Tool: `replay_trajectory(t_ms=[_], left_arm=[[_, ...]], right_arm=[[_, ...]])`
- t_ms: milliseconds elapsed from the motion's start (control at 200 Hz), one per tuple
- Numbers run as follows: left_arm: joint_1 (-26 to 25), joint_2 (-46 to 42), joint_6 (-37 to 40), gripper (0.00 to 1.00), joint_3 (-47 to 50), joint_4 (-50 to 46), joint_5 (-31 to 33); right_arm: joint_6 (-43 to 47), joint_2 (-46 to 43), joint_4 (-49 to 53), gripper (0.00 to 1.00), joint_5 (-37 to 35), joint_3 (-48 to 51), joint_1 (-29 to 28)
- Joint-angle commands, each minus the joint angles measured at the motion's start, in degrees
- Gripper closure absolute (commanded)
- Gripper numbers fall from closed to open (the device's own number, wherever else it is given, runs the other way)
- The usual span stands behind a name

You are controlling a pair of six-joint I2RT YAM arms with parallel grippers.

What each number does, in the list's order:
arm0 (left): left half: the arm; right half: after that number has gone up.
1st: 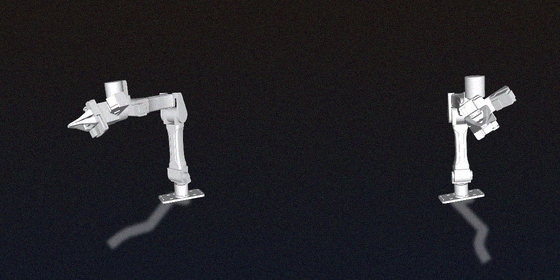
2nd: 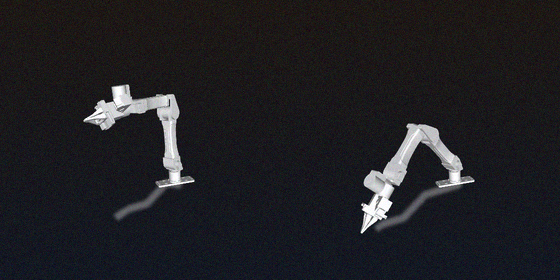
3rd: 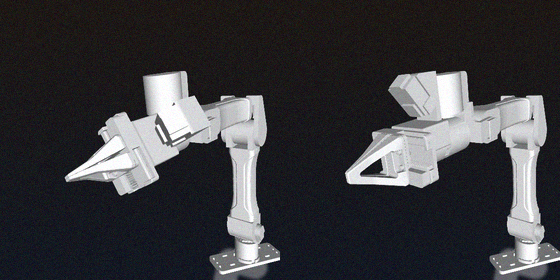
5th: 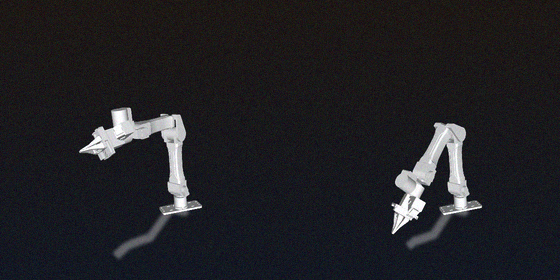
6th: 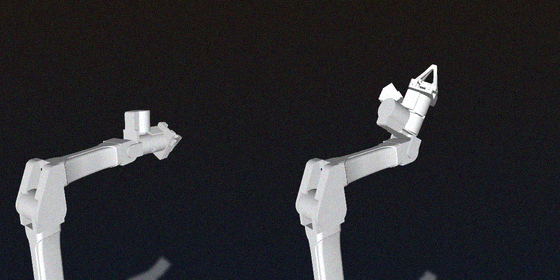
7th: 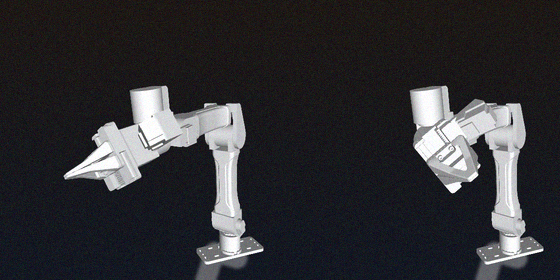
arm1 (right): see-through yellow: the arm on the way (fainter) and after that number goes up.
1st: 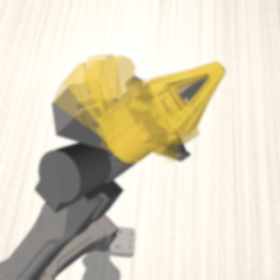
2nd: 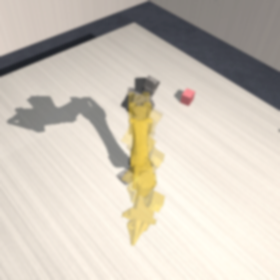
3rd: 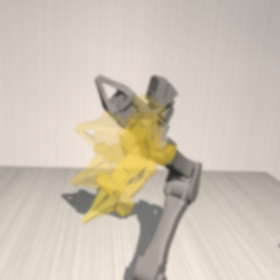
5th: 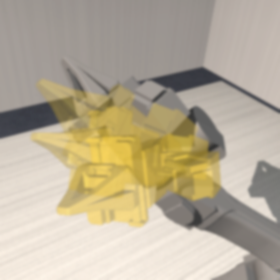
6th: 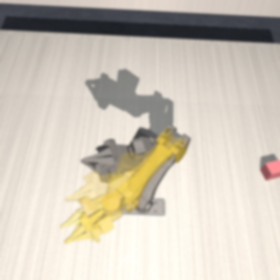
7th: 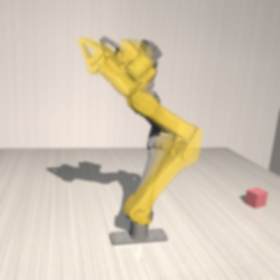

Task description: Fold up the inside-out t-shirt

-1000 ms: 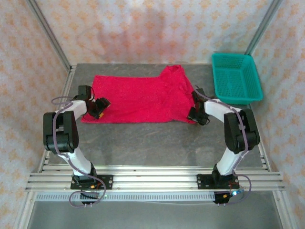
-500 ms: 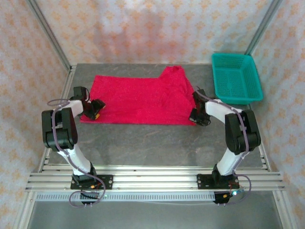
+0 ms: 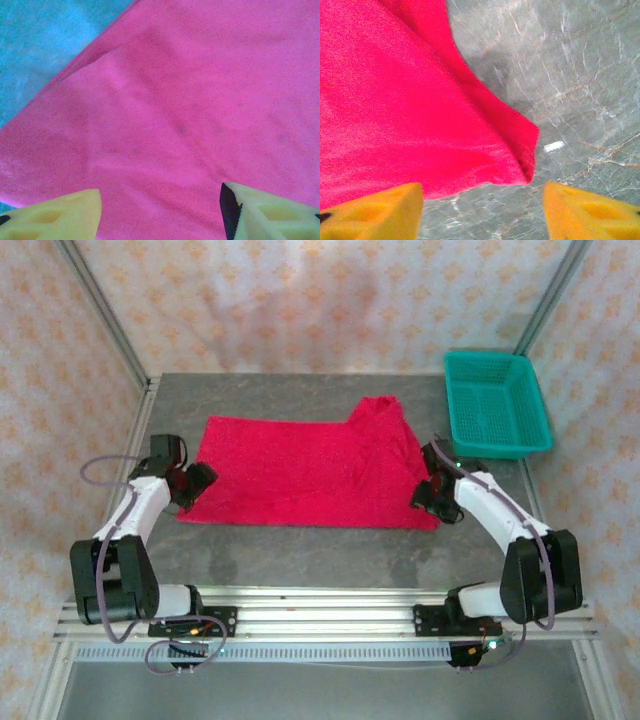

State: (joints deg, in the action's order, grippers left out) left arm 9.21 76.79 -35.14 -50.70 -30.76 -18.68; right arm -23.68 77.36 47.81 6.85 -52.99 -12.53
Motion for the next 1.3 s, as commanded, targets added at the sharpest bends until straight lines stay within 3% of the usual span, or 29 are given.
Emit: replay_trajectory(t_ms=[0, 105, 300, 400, 510, 811, 1086, 1186, 1296], left_arm=[[-4.4, 1.4, 2.7, 0.34, -8.5, -3.5, 2.8], [-7.6, 9.3, 1.8, 0.35, -16.8, -2.9, 1.5], [-8.2, 24.1, -1.3, 0.36, -25.6, 1.7, -2.5], [-8.2, 29.2, -1.6, 0.37, -26.2, 3.1, -2.7], [-8.1, 31.0, -1.2, 0.37, -22.7, 5.5, -0.1], [-3.3, 33.0, -3.8, 0.36, -8.0, 11.0, -1.4], [0.1, 20.4, -2.7, 0.36, 5.1, 11.2, -1.6], [0.1, 18.6, -2.8, 0.36, 5.4, 11.0, -1.0], [0.1, 18.9, -1.5, 0.36, -1.3, 6.8, -1.0]], right_arm=[[-1.6, 0.9, -1.6, 0.30, 0.8, -6.8, 0.2], [-4.1, 8.0, -5.1, 0.30, 4.4, -15.5, -1.6], [-8.7, 24.9, -15.2, 0.33, 12.8, -26.2, -4.2], [-8.9, 32.5, -14.4, 0.35, 12.3, -29.8, -4.1], [-9.3, 36.2, -16.4, 0.35, 12.4, -27.1, -4.0], [-9.6, 30.8, -19.9, 0.35, 10.3, -10.9, -3.8], [-9.8, 21.4, -21.2, 0.35, 10.5, 4.3, -4.3], [-8.7, 18.9, -20.4, 0.35, 9.1, 4.1, -4.2], [-6.1, 19.2, -16.2, 0.34, 8.5, -3.2, -4.0]])
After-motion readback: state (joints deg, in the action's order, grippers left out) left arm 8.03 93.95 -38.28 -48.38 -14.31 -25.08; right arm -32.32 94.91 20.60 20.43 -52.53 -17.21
